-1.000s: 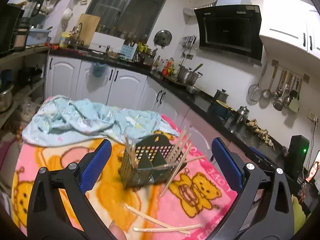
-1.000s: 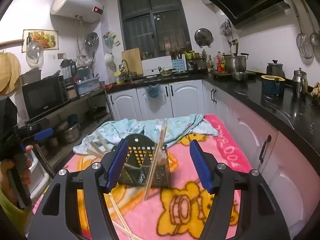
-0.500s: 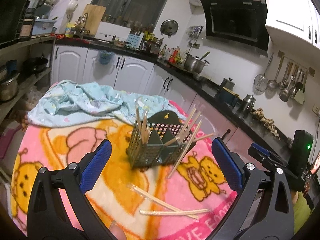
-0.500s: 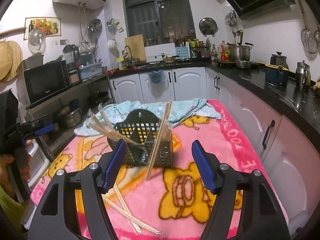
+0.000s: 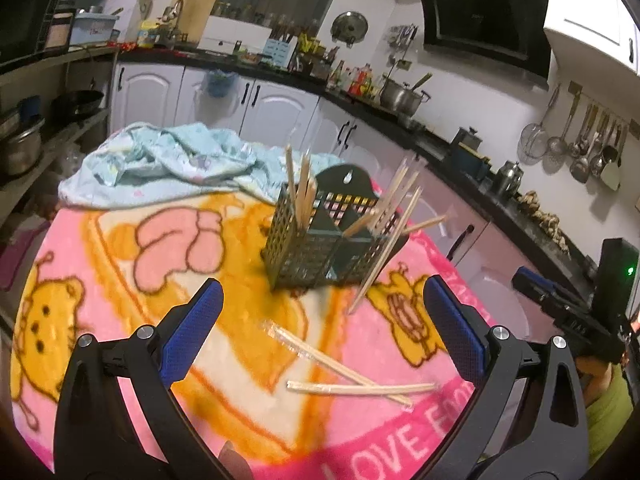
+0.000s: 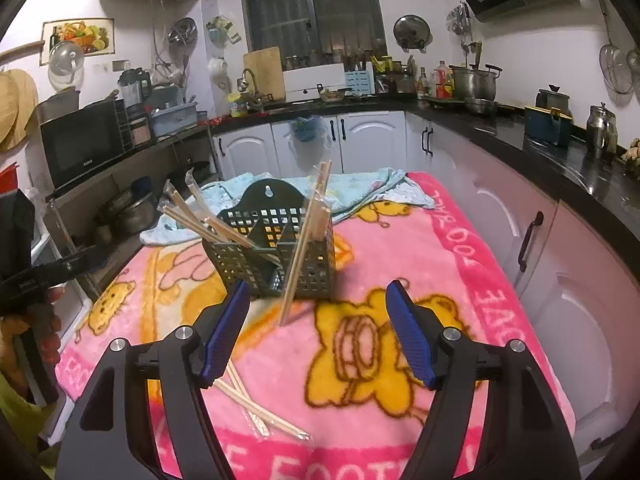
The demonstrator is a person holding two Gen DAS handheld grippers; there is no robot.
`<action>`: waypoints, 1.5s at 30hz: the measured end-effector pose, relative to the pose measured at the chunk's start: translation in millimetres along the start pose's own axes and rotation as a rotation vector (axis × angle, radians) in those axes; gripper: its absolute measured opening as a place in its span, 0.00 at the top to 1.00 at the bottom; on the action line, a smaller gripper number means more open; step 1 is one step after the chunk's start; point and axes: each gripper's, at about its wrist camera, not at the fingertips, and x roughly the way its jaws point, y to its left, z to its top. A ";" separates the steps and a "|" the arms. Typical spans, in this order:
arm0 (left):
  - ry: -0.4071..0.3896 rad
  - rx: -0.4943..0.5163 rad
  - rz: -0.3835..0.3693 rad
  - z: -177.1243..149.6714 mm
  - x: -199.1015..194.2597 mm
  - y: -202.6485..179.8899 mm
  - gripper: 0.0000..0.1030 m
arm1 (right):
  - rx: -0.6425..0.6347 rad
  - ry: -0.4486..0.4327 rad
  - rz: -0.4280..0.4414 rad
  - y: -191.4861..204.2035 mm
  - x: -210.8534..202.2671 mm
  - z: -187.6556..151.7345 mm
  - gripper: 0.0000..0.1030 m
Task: Organize utensils
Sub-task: 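Withdraw both open tools from the caddy and lower them toward the remaining chopsticks, then close the left tool on a wrapped chopstick while the right tool grasps another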
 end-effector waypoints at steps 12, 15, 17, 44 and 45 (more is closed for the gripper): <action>0.118 -0.022 0.013 -31.8 39.9 10.9 0.10 | -0.017 0.147 0.002 -6.3 19.3 -42.5 0.34; 0.150 -0.030 0.013 -38.2 52.7 12.8 0.10 | -0.041 0.202 0.010 -6.2 25.6 -57.6 0.34; 0.174 -0.037 0.005 -41.7 62.7 14.8 0.10 | -0.056 0.233 0.015 -6.2 28.1 -67.3 0.36; 0.348 -0.169 0.048 -47.1 151.7 46.7 0.39 | -0.158 0.434 0.106 4.2 71.4 -125.0 0.80; 0.350 -0.171 0.052 -47.6 153.4 47.6 0.41 | -0.154 0.433 0.108 3.3 71.3 -124.7 0.83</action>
